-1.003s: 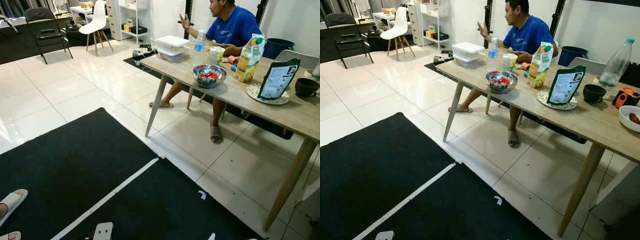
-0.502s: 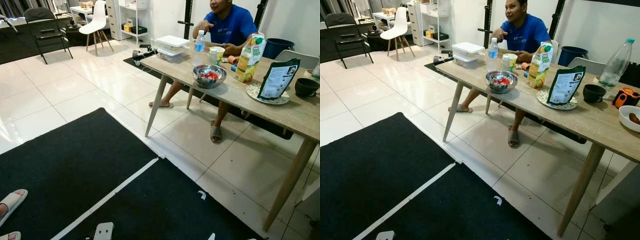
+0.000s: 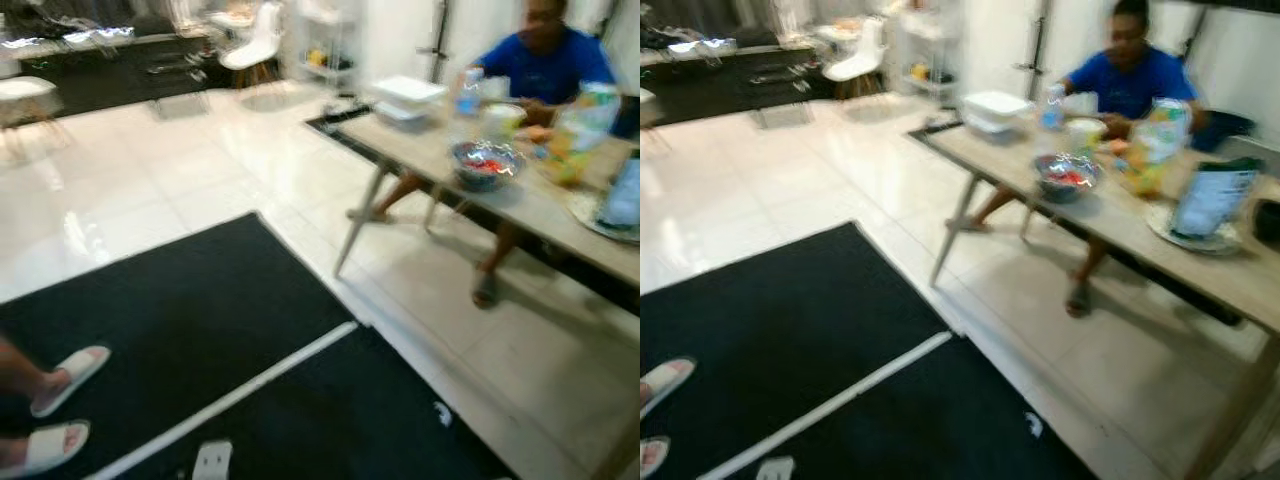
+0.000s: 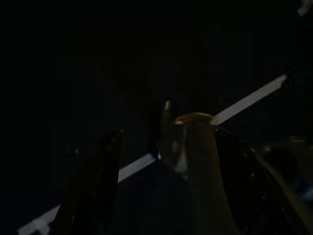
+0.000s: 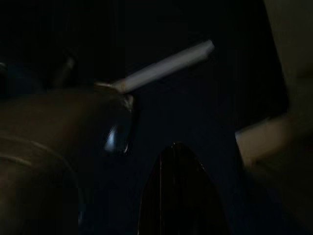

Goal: Restocking fridge

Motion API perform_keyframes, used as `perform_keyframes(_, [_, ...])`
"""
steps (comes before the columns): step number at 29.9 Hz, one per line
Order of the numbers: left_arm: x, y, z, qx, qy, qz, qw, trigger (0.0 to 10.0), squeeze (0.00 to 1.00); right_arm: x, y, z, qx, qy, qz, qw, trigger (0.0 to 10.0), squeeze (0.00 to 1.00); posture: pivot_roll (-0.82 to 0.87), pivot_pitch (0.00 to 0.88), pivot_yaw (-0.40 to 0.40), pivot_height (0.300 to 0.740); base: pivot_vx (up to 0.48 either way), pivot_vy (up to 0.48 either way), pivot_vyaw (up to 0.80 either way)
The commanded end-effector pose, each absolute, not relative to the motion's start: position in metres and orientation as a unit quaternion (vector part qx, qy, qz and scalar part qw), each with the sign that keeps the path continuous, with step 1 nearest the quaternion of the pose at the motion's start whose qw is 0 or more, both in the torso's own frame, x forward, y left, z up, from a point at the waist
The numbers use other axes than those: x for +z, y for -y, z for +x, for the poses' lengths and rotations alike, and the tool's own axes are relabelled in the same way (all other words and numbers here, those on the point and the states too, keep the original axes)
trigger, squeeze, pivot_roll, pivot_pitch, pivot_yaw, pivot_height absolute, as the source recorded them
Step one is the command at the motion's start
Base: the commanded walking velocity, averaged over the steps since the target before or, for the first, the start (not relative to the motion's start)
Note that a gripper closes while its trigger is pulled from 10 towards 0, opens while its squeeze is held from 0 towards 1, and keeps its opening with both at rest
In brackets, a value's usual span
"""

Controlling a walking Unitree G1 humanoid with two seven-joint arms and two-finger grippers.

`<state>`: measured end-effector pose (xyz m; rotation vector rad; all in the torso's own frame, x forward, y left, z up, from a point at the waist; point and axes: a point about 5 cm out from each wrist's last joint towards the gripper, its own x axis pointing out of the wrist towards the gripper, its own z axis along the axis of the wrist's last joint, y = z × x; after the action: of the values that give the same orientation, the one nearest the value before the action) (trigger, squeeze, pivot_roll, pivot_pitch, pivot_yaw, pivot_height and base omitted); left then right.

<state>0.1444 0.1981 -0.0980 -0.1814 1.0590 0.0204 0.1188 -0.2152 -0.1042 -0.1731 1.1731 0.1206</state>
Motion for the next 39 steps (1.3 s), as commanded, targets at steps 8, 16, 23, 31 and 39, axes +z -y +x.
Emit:
perform_keyframes(8, [-0.102, -0.198, 0.132, 0.016, -0.519, -0.088, 0.850, 10.0, 0.00, -0.104, 0.220, 0.116, 0.040, -0.555, -0.096, 0.825, 10.0, 0.00, -0.03, 0.011, -0.018, 0.740, 0.000, 0.000, 0.40])
perform_keyframes(16, [-0.102, -0.198, 0.133, 0.016, -0.516, -0.088, 0.852, 10.0, 0.00, -0.104, 0.218, 0.119, 0.036, -0.552, -0.091, 0.828, 10.0, 0.00, -0.03, 0.011, -0.015, 0.740, 0.000, 0.000, 0.00])
perform_keyframes(23, [-0.102, -0.198, 0.134, 0.013, -0.515, -0.089, 0.852, 10.0, 0.00, -0.103, 0.223, 0.120, 0.026, -0.557, -0.080, 0.826, 10.0, 0.00, -0.03, 0.013, -0.014, 0.740, 0.000, 0.000, -0.11])
perform_keyframes(31, [-0.102, -0.201, 0.133, 0.021, -0.517, -0.092, 0.851, 10.0, 0.00, -0.102, 0.230, 0.119, 0.027, -0.558, -0.091, 0.825, 10.0, 0.00, -0.02, 0.010, -0.016, 0.740, 0.000, 0.000, -0.74])
perform_keyframes(39, [-0.100, -0.202, 0.136, 0.011, -0.510, -0.083, 0.856, 10.0, 0.00, -0.104, 0.223, 0.116, 0.032, -0.558, -0.094, 0.824, 10.0, 0.00, -0.02, 0.004, -0.013, 0.740, 0.000, 0.000, 0.00])
